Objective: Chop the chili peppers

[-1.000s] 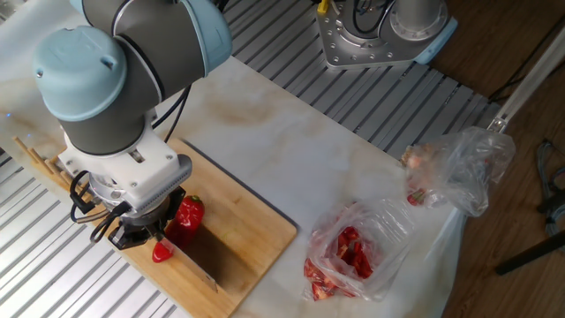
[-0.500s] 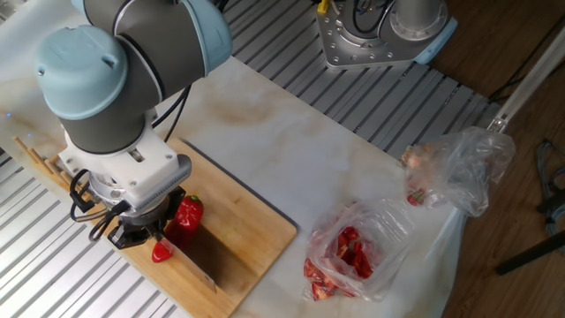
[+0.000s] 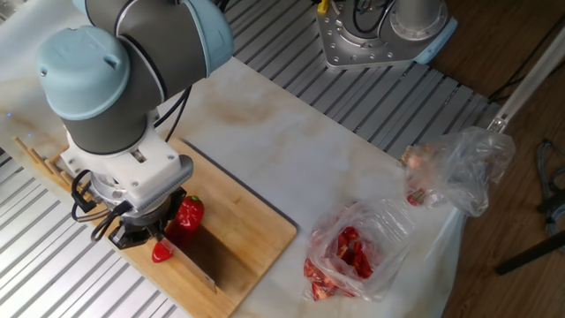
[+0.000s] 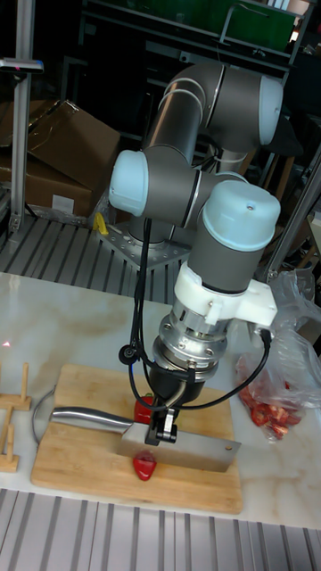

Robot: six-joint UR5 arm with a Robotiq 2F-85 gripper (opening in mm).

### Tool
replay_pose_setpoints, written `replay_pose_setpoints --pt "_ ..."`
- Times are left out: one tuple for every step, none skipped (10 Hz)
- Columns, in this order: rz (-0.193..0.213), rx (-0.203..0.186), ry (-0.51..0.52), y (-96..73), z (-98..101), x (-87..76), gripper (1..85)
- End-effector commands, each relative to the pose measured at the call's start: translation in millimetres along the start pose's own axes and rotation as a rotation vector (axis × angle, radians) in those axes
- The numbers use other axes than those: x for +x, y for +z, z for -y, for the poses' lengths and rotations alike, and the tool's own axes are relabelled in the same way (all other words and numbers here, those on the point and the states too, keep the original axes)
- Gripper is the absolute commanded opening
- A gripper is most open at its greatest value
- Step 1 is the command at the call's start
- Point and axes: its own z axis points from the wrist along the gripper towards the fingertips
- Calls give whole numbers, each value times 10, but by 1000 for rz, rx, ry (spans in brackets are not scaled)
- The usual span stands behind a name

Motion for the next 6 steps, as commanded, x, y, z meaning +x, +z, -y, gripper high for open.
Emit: replay_pose_setpoints --pt "6 -7 3 0 -24 1 13" --pt "9 -10 3 -4 -29 -2 13" --pt "13 -20 5 -16 -44 -14 13" --pt "6 -35 4 -41 -64 -17 13" --pt "0 -43 4 -62 -69 -18 13" --pt "7 -45 3 -54 -63 -44 13"
